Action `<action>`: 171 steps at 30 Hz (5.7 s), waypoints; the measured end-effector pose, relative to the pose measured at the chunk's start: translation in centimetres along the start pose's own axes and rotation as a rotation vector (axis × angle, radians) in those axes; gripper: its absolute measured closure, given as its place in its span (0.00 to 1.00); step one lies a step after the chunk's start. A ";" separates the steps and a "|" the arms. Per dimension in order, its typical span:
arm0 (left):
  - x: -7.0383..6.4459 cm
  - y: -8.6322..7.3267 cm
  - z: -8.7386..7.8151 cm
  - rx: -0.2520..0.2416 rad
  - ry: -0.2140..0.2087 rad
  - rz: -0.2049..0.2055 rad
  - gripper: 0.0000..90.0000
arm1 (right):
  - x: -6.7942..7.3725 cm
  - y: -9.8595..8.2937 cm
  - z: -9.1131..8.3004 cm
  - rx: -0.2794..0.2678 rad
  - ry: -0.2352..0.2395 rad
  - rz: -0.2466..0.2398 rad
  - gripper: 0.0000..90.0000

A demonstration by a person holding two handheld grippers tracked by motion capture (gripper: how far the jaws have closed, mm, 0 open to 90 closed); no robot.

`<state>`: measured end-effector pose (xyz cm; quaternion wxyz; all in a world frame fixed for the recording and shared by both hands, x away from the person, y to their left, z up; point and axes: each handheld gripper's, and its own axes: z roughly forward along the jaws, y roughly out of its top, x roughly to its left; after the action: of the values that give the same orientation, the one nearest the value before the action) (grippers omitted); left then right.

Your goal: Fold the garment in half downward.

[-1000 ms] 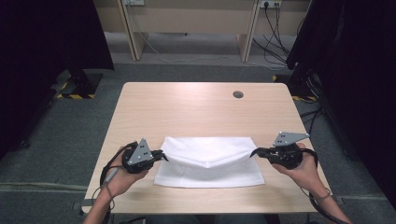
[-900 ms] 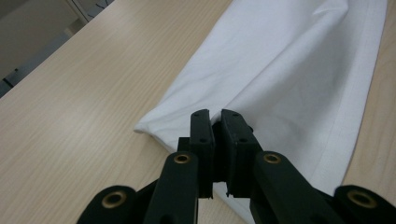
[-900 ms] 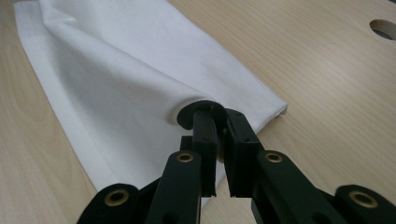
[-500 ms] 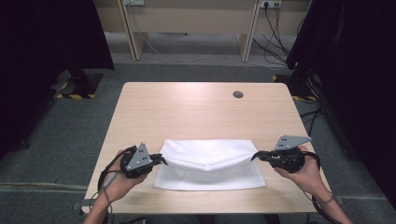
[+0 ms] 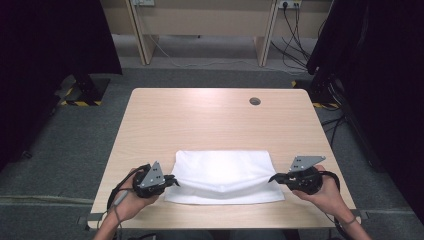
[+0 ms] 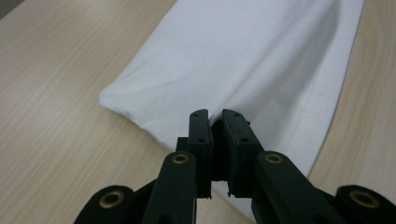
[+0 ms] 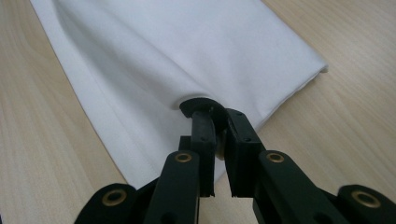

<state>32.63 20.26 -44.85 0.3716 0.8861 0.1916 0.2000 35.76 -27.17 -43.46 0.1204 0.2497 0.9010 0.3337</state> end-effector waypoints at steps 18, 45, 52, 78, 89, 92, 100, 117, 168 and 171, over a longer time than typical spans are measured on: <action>-0.1 -1.0 -0.6 0.007 -0.034 -0.021 0.77 | 0.4 -1.4 -0.3 0.042 0.079 -0.022 0.77; -1.1 1.0 4.2 0.087 -0.124 0.024 0.71 | 0.6 0.9 2.6 0.091 0.049 -0.034 0.71; -1.1 0.8 4.2 0.082 -0.122 0.016 0.71 | 1.0 0.1 2.8 0.117 0.056 -0.044 0.71; 2.3 1.9 6.5 0.091 -0.063 -0.010 0.70 | -1.1 1.8 4.9 0.108 0.016 0.014 0.67; 4.3 2.8 8.1 0.093 -0.032 -0.042 0.68 | -3.2 2.7 5.8 0.105 -0.008 0.068 0.67; 4.2 3.5 8.3 0.069 -0.024 -0.058 0.66 | -3.2 3.2 5.8 0.084 -0.011 0.082 0.66; 3.1 6.3 9.9 0.029 -0.042 -0.034 0.63 | -1.6 6.3 7.2 0.043 0.012 0.054 0.63; 1.4 6.6 11.1 0.049 -0.066 0.005 0.63 | 0.8 7.3 9.9 0.063 0.041 0.005 0.62; 4.6 4.5 4.0 -0.167 0.133 -0.287 0.21 | -1.0 6.8 7.0 -0.026 0.022 0.139 0.32; 4.5 4.8 3.8 -0.166 0.138 -0.279 0.21 | -1.1 6.8 6.8 -0.030 0.018 0.141 0.31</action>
<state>39.27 17.17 -42.84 0.4538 0.8012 0.3206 0.2222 41.78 -19.63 -43.99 0.0923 0.3075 0.8772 0.3569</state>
